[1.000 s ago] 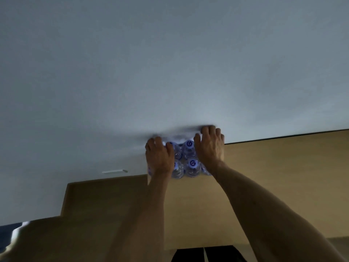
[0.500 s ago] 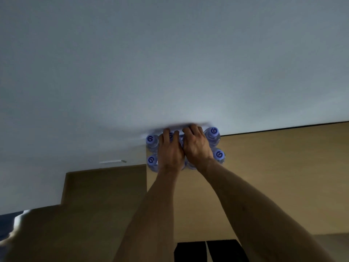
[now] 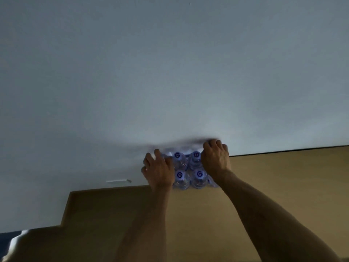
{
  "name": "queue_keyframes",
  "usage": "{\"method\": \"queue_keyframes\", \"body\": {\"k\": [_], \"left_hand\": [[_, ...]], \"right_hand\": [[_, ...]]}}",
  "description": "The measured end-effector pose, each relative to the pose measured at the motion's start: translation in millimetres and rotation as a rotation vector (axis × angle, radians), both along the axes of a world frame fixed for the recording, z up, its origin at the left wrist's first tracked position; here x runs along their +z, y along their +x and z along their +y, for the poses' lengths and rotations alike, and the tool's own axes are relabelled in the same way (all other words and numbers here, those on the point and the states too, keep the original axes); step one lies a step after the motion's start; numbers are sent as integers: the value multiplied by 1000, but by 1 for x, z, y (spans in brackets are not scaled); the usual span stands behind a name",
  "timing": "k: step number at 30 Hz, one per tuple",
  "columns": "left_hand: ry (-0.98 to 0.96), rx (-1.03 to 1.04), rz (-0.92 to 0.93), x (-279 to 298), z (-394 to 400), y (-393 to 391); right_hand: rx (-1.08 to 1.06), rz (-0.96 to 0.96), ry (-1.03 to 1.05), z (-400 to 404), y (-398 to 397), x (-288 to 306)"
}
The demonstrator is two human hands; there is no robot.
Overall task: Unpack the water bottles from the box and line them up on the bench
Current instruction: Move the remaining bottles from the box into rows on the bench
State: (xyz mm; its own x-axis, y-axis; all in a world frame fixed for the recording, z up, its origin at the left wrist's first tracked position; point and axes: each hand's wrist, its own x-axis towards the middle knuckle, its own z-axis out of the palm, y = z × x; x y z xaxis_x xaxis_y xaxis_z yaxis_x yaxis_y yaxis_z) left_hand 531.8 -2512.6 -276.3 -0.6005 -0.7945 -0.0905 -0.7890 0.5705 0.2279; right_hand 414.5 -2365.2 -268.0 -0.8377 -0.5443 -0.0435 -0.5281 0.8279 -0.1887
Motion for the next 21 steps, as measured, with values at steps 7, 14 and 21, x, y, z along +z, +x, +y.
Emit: {"method": "queue_keyframes", "body": {"k": [7, 14, 21], "left_hand": [[896, 664, 123, -20, -17, 0], [780, 576, 102, -32, -16, 0], [506, 480, 24, -18, -6, -2]], "right_hand": [[-334, -282, -106, 24, 1, -28], [-519, -368, -327, 16, -6, -37], [-538, -414, -197, 20, -7, -29]]}}
